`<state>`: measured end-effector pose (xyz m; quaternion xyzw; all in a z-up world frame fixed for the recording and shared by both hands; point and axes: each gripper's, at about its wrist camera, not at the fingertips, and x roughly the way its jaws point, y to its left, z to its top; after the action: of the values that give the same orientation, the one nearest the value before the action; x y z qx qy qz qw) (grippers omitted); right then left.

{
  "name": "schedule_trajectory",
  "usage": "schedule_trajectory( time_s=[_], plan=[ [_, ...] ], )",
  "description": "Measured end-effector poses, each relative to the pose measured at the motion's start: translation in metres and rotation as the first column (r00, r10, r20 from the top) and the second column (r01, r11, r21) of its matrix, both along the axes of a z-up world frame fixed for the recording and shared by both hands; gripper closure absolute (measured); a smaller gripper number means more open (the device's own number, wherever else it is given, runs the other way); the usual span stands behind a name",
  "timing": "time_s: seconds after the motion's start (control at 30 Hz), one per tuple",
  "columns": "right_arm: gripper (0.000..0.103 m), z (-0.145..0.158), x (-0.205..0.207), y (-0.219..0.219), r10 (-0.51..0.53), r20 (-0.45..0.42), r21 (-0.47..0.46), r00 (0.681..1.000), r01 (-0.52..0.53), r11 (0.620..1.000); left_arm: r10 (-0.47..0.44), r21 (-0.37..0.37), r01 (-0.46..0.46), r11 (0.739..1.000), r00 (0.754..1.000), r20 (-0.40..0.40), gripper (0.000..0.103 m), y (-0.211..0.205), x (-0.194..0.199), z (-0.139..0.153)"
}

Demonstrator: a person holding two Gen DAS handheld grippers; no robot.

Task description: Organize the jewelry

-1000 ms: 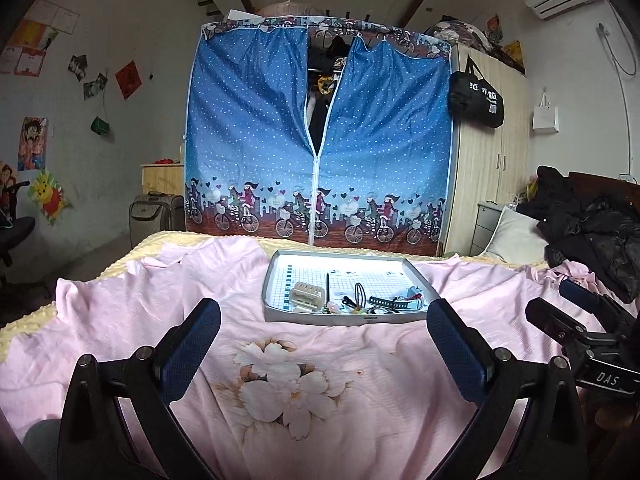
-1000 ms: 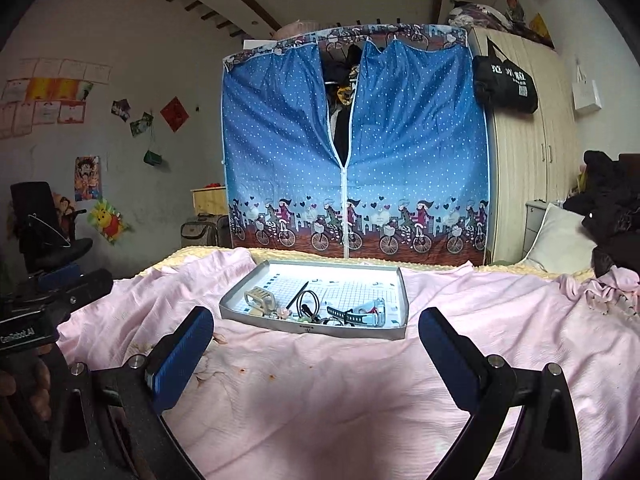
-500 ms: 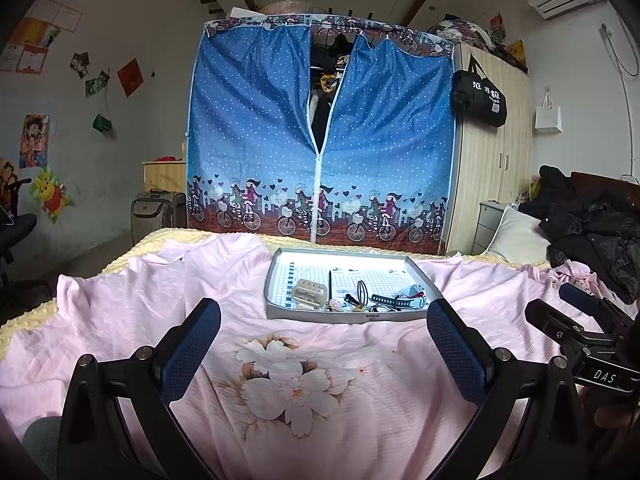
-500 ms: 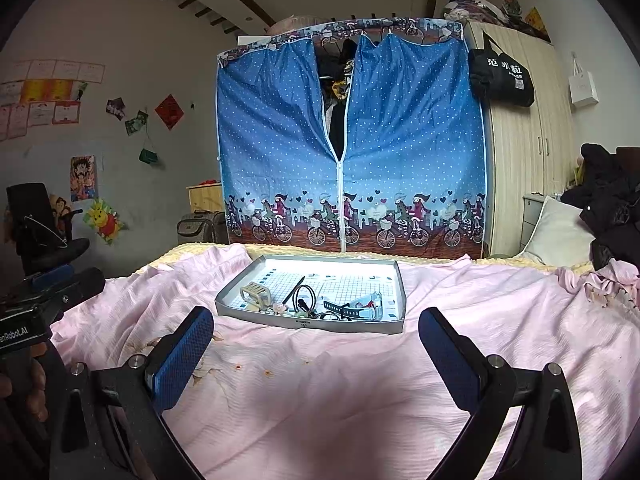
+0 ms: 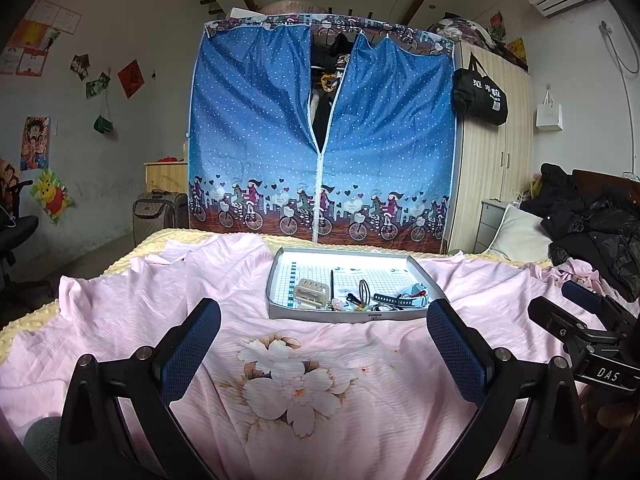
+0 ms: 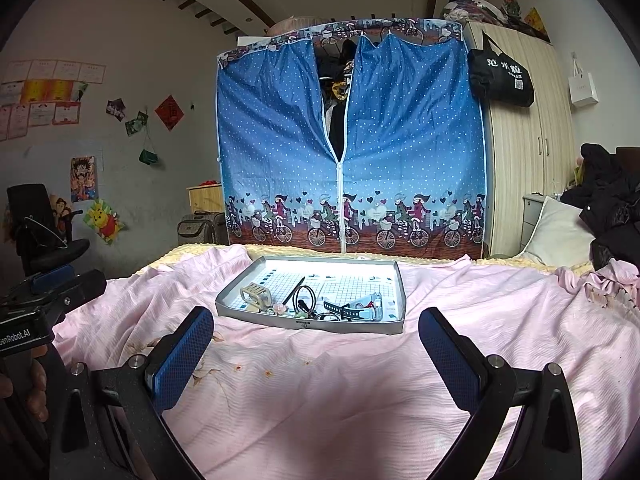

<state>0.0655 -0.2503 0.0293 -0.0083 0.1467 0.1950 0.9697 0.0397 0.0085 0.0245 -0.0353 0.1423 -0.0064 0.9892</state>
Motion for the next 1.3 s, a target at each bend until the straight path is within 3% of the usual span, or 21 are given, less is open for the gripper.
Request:
schedule_trajectory(
  time_s=[1.3],
  plan=[
    [0.0, 0.0003, -0.0008, 0.0008, 0.002, -0.002, -0.002, 1.0, -0.002, 1.0, 0.0, 0.002, 0.0, 1.0, 1.0, -0.003, 0.002, 0.0026, 0.0011, -0.0014]
  ],
)
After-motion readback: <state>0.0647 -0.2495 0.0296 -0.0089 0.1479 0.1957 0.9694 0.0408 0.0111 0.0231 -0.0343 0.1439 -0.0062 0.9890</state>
